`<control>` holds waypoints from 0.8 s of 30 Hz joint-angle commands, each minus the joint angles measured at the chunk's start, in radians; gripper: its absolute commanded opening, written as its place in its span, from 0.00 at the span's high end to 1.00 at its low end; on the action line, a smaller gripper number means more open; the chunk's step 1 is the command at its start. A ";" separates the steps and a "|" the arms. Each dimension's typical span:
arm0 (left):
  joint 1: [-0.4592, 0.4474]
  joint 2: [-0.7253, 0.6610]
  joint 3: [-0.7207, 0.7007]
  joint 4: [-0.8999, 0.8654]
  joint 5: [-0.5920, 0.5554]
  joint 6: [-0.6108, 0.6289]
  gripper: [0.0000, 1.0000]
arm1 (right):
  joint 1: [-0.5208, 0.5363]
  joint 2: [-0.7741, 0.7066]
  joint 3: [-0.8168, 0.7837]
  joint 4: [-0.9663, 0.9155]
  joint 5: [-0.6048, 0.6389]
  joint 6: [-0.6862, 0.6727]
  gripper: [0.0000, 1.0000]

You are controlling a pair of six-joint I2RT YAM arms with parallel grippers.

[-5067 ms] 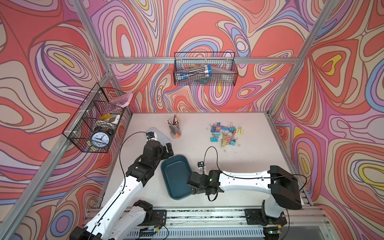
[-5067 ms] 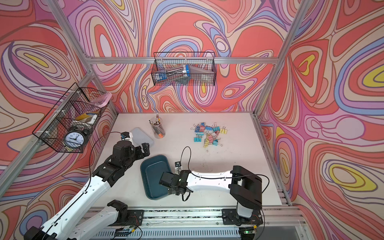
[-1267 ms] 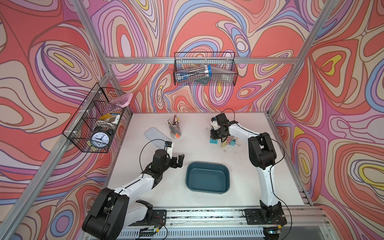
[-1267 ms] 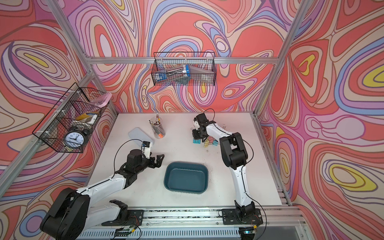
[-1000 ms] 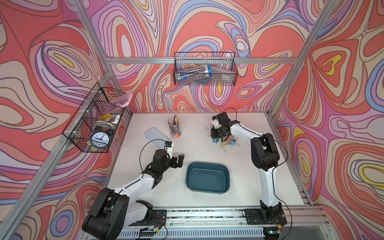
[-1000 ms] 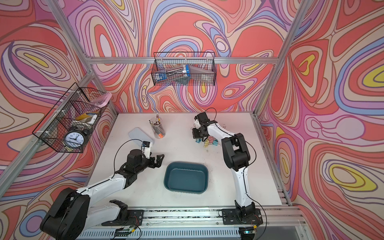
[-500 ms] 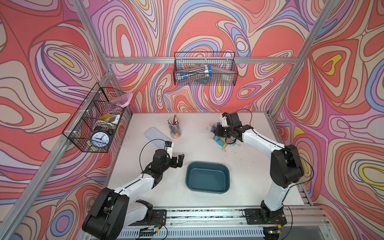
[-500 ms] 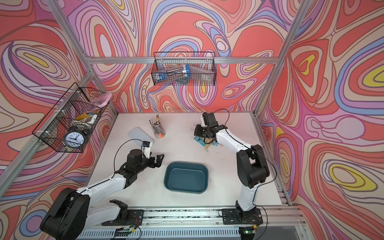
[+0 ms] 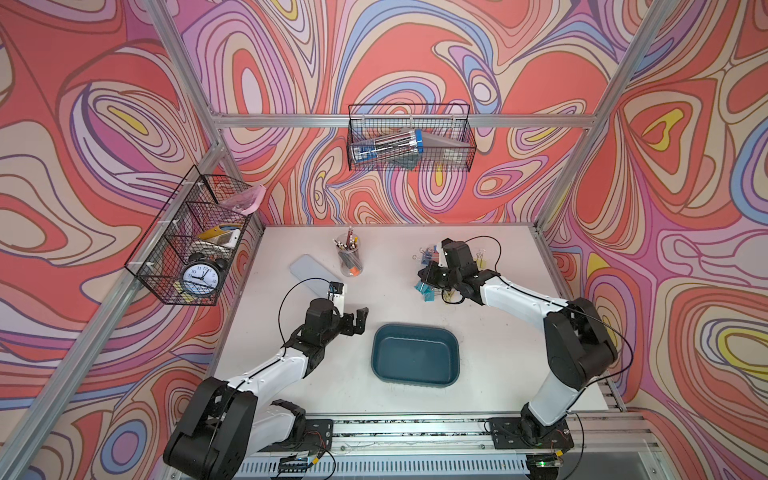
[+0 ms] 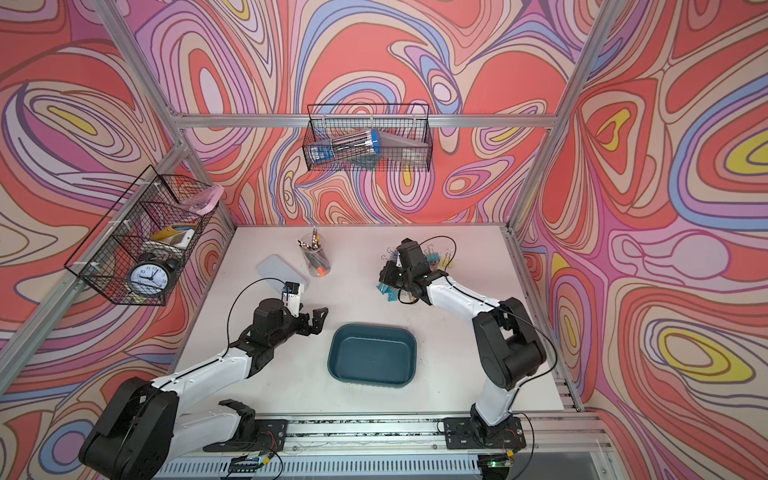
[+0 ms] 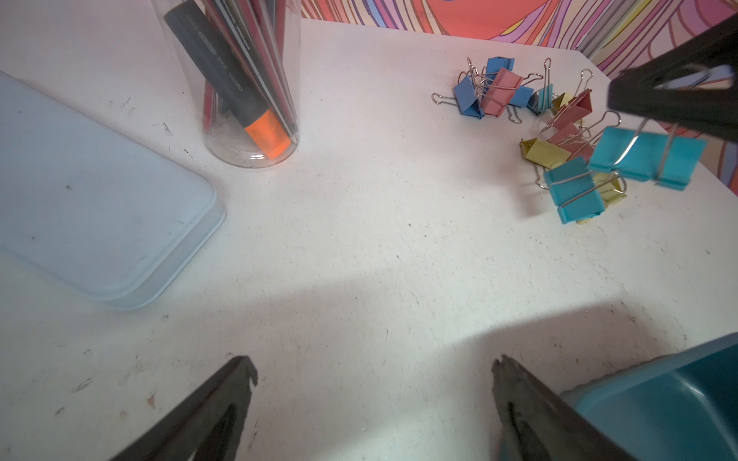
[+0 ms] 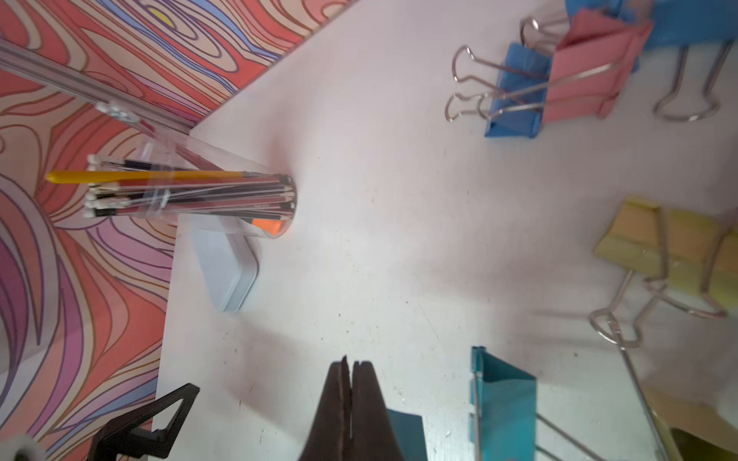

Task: Put the binder clips in the storage box
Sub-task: Pick up the binder clip at the center of the board.

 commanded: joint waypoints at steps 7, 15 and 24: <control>-0.004 0.014 0.008 0.016 0.004 0.012 0.01 | 0.001 0.161 -0.034 0.228 -0.068 0.196 1.00; -0.004 0.019 0.010 0.016 0.000 0.011 0.01 | 0.028 0.142 -0.059 0.219 -0.097 0.206 1.00; -0.003 0.021 0.010 0.016 -0.004 0.011 0.01 | 0.028 -0.004 -0.103 0.306 -0.060 0.185 1.00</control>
